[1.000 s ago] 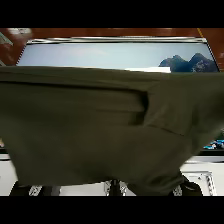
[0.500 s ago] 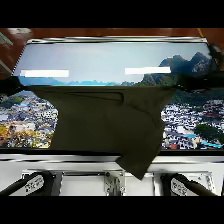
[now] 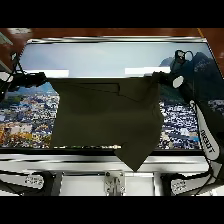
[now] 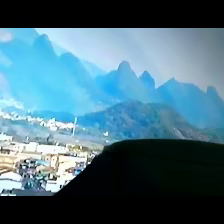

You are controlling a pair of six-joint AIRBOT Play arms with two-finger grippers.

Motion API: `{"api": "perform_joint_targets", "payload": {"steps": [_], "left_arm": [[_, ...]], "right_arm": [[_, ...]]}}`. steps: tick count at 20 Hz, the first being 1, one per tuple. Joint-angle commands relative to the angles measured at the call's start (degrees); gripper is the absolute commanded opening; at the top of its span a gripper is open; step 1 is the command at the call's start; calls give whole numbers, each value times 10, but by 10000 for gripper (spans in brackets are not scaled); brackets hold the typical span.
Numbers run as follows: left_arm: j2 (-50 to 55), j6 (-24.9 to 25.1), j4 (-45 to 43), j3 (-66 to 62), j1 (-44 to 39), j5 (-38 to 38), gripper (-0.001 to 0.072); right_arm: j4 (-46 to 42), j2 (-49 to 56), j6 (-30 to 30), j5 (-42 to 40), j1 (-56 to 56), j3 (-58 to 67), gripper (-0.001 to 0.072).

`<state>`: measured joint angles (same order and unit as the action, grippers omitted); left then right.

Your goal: Fold the shirts.

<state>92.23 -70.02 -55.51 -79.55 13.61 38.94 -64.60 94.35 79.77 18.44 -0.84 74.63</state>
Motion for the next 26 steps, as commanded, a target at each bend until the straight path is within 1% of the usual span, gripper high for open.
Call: {"api": "perform_joint_targets", "payload": {"steps": [1, 4, 6, 7, 9, 11, 13, 15, 17, 20, 23, 26], "left_arm": [[51, 10, 5, -3, -10, -67, 38], [76, 10, 5, -3, -15, -42, 38], [81, 11, -4, -3, -14, -4, 38], [80, 10, -24, -4, -12, 21, 38], [78, 10, -74, -10, -6, 95, 38], [78, 10, -108, -21, 1, 185, 38], [79, 10, -122, -24, 5, 268, 38], [80, 10, -131, -24, 6, 327, 37], [81, 1, -150, -24, 6, 354, 37], [81, -27, -165, -24, 7, 372, 37], [81, -27, -166, -26, 7, 390, 37], [81, -27, -172, -42, 10, 396, 37]], "right_arm": [[3, 41, 2, -54, -8, -1, 62], [3, 50, 4, -14, -8, -1, 62], [3, 47, 29, 22, -8, -1, 62], [0, 42, 34, 48, -7, -1, 62], [-15, 29, 38, 114, -7, -1, 62], [-39, 14, 60, 194, -7, -1, 62], [-94, 5, 94, 292, -7, -1, 61], [-151, 9, 129, 366, -8, -1, 62], [-176, 12, 133, 407, -7, -1, 61], [-184, 12, 155, 419, -8, -1, 61], [-186, 12, 173, 436, -7, -1, 61], [-183, 11, 176, 463, -8, -1, 61]]}}
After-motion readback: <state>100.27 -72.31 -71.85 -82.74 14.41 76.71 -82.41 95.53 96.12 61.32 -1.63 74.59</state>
